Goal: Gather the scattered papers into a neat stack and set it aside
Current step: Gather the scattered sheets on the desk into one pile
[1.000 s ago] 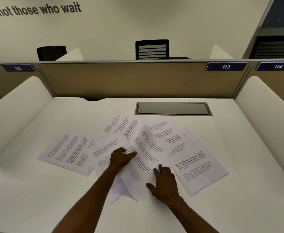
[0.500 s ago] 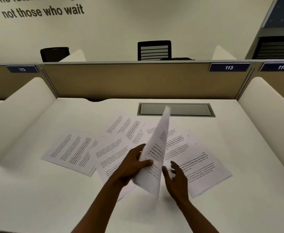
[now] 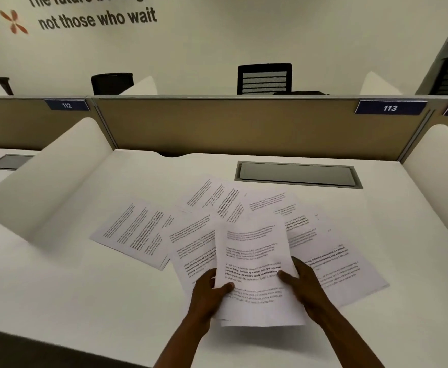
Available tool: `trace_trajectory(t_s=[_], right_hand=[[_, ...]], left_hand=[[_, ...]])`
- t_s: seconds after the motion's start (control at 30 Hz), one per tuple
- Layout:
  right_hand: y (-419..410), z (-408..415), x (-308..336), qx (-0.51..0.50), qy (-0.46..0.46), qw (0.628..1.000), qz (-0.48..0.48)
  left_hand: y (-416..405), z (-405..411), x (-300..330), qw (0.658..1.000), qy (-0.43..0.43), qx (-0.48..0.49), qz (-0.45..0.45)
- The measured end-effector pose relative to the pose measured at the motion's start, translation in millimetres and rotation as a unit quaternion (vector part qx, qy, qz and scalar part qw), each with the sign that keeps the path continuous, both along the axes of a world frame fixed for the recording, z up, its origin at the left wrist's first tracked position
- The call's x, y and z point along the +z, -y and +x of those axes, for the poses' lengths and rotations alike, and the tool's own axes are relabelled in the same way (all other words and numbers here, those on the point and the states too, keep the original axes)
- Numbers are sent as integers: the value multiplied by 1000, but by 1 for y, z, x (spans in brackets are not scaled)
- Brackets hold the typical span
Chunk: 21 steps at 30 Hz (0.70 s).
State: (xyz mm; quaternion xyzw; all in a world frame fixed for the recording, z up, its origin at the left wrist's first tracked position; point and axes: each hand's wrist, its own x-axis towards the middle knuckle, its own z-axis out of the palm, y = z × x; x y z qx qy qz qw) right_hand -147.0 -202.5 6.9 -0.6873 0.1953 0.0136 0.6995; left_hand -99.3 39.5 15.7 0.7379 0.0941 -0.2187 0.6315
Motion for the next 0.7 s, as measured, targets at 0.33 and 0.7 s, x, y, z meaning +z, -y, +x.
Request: trace_trajectory(t_s=[0.33,0.7], right_hand=[[-51,70,9,112,-35,969,-218],[-94,103,-6,202,-38,878,-433]], left_hand=[[-32,8,-3,983,22,137,117],[-43,21,1,973,4,211,93]])
